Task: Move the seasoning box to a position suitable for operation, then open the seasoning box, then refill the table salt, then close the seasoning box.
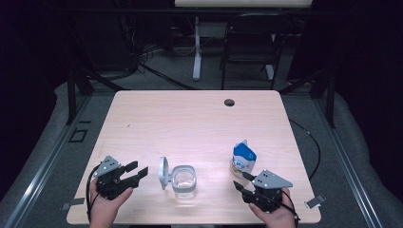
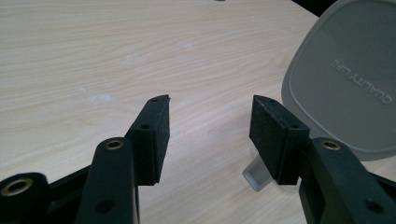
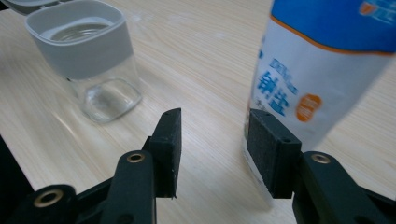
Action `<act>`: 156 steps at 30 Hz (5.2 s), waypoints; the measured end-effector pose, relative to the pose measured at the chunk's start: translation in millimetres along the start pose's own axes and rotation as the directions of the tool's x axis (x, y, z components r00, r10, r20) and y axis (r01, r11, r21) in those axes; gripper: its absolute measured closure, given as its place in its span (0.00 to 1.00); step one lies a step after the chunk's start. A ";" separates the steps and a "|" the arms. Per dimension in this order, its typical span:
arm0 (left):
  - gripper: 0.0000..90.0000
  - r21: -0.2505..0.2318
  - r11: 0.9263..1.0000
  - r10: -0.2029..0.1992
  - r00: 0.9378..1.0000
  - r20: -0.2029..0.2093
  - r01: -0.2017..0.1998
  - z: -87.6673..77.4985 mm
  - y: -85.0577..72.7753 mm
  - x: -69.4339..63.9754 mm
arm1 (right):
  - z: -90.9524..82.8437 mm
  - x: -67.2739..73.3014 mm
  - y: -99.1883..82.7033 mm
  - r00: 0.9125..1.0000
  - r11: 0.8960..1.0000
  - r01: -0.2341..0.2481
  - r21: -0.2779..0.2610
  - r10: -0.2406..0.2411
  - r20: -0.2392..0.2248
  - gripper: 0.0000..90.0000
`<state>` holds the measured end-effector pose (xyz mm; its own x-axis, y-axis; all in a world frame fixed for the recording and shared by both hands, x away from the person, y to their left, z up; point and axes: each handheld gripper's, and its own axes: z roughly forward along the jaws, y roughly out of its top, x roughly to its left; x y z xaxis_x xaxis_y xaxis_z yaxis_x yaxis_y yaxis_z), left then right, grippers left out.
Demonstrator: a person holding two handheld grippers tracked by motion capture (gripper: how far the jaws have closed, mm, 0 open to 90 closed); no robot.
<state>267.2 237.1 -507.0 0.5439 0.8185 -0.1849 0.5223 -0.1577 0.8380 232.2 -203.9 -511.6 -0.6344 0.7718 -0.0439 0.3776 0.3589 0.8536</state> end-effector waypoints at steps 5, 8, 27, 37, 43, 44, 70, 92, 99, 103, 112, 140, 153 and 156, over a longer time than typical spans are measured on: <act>0.53 -0.007 1.000 0.002 1.000 0.009 -0.002 0.5 0.9 -1.3 | -4.6 -11.2 -5.3 0.999 0.999 -0.032 -0.002 0.032 0.035 0.62; 0.53 -0.007 1.000 0.001 1.000 0.008 -0.001 -0.5 1.7 -1.8 | -7.5 -18.0 -9.8 0.997 0.999 -0.050 0.005 0.049 0.061 0.62; 0.52 -0.016 1.000 0.001 1.000 0.001 -0.001 -5.4 0.9 2.5 | -1.9 -48.7 -32.8 0.978 0.991 -0.134 0.025 0.128 0.167 0.54; 0.52 -0.013 1.000 -0.011 1.000 -0.009 0.011 -8.0 -1.0 5.2 | 3.6 -46.9 -35.1 0.980 0.993 -0.114 0.024 0.108 0.166 0.51; 0.51 -0.014 1.000 -0.020 1.000 -0.006 0.020 -5.3 -0.7 7.7 | 2.1 -48.3 -34.7 0.978 0.993 -0.115 0.007 0.112 0.177 0.50; 0.51 -0.013 1.000 -0.019 1.000 -0.005 0.019 -4.7 -0.8 8.0 | 2.2 -48.9 -34.8 0.978 0.993 -0.115 0.004 0.113 0.177 0.50; 0.51 0.010 1.000 -0.016 0.999 -0.029 0.016 -7.6 -7.9 7.2 | 21.6 -43.4 -27.6 0.988 0.996 -0.087 0.000 0.086 0.128 0.44; 0.51 0.006 0.998 -0.059 0.995 -0.081 0.059 -33.0 -23.0 19.8 | 55.3 -34.2 -24.2 0.984 0.996 -0.089 0.012 0.086 0.158 0.40; 0.51 0.002 0.998 -0.068 0.994 -0.085 0.069 -34.1 -24.0 21.7 | 60.5 -30.7 -25.7 0.981 0.997 -0.079 0.016 0.075 0.178 0.37; 0.51 0.003 0.997 -0.071 0.994 -0.083 0.071 -34.1 -24.6 22.7 | 64.1 -28.6 -26.8 0.979 0.997 -0.073 0.014 0.069 0.193 0.36; 0.52 0.004 0.997 -0.083 0.993 -0.086 0.083 -33.5 -26.6 25.1 | 71.6 -26.9 -28.2 0.972 0.996 -0.083 -0.008 0.083 0.218 0.37; 0.52 0.004 0.996 -0.091 0.991 -0.097 0.092 -33.5 -27.8 27.5 | 62.2 -37.6 -32.0 0.988 0.996 -0.091 -0.001 0.090 0.125 0.42; 0.52 0.004 0.995 -0.097 0.990 -0.098 0.098 -34.2 -28.4 29.5 | 71.2 -32.3 -36.5 0.982 0.996 -0.085 0.000 0.084 0.167 0.40; 0.52 0.002 0.995 -0.100 0.990 -0.098 0.101 -34.6 -28.5 30.2 | 72.4 -31.3 -36.3 0.981 0.997 -0.072 0.013 0.068 0.181 0.39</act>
<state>246.0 285.4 -518.8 0.4219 0.8805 -0.2164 0.5755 -0.0756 0.8143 287.2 -203.1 -578.8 -0.4746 0.8767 -0.0791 0.4306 0.3095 0.8478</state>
